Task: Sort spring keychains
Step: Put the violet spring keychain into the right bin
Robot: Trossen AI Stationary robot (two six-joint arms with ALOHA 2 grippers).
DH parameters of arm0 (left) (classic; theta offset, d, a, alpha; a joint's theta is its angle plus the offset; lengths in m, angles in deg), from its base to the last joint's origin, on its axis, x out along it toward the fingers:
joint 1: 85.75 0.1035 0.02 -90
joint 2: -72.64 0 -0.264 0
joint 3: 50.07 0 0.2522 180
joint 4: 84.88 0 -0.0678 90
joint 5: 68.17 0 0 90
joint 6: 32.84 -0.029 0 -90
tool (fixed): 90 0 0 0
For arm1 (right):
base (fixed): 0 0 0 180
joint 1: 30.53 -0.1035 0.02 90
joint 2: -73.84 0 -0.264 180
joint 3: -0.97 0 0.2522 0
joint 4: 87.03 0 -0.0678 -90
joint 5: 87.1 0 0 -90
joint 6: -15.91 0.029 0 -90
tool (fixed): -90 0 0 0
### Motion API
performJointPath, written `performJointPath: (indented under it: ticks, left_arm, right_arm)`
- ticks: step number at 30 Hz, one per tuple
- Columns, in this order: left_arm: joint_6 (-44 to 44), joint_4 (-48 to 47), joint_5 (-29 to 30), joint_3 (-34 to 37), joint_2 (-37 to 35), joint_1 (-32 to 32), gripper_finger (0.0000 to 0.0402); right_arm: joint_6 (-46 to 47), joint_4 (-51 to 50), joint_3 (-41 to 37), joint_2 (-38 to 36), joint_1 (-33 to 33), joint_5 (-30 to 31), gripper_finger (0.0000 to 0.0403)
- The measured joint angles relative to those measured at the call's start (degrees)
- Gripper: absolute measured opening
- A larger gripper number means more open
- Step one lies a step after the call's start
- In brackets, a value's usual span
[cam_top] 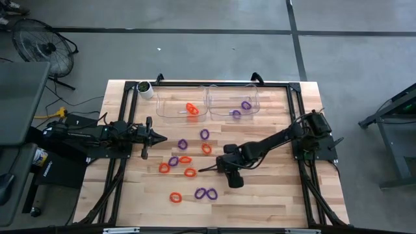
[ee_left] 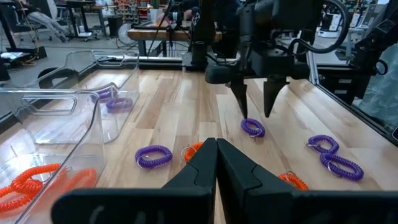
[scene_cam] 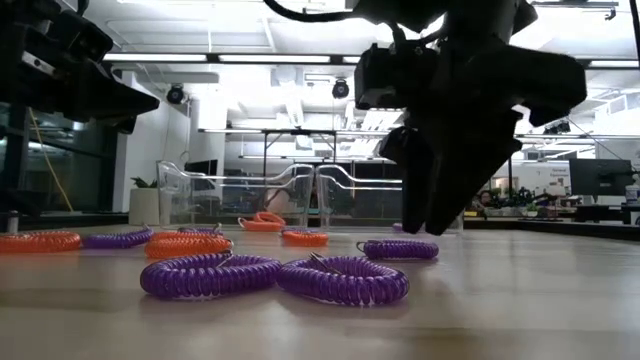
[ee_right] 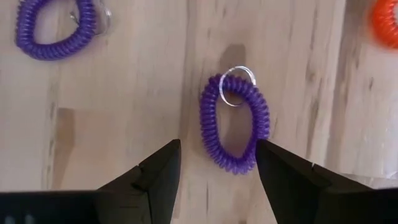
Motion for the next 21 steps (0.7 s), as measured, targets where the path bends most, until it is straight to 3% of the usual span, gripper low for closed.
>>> performJointPath:
  ticks: [21]
  left_arm:
    - [0.0,0.0,0.1,0.0,0.0,0.0,0.0003]
  right_arm:
    - [-5.0,2.8,0.1,3.7,-0.5,-0.8,0.0197]
